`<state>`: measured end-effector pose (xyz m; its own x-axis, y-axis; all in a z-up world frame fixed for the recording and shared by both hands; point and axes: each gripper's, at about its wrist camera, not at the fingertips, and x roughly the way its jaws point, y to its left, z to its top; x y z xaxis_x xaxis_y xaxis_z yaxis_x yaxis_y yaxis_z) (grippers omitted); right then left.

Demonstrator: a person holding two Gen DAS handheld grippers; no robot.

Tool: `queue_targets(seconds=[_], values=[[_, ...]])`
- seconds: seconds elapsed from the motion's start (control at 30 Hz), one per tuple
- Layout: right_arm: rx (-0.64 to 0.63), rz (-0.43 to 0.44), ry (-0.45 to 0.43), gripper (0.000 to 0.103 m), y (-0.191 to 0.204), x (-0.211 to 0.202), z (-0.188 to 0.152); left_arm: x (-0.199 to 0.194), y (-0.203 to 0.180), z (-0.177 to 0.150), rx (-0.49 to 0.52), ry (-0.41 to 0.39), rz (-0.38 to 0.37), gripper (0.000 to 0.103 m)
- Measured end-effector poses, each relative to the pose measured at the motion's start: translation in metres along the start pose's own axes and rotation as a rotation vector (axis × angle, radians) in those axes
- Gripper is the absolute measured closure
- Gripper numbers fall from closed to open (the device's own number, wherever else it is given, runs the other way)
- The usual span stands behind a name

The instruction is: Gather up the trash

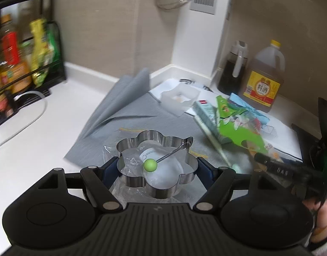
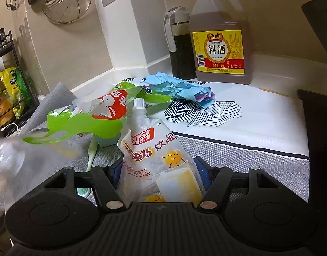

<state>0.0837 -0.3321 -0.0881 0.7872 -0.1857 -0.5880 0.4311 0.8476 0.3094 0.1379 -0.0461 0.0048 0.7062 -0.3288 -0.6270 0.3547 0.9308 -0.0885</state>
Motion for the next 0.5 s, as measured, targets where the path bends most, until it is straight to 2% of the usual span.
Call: queue_targets(seconds=[0.3,0.5], values=[[-0.018,-0.027,-0.043,0.035,0.002,-0.010,-0.003,-0.051,0.043,-0.031,-0.085,-0.016,0.026,0.022],[-0.005,-0.068,-0.046,0.035,0.002,-0.047,-0.017,-0.082,0.066,-0.056,-0.104,-0.028,0.050,0.022]])
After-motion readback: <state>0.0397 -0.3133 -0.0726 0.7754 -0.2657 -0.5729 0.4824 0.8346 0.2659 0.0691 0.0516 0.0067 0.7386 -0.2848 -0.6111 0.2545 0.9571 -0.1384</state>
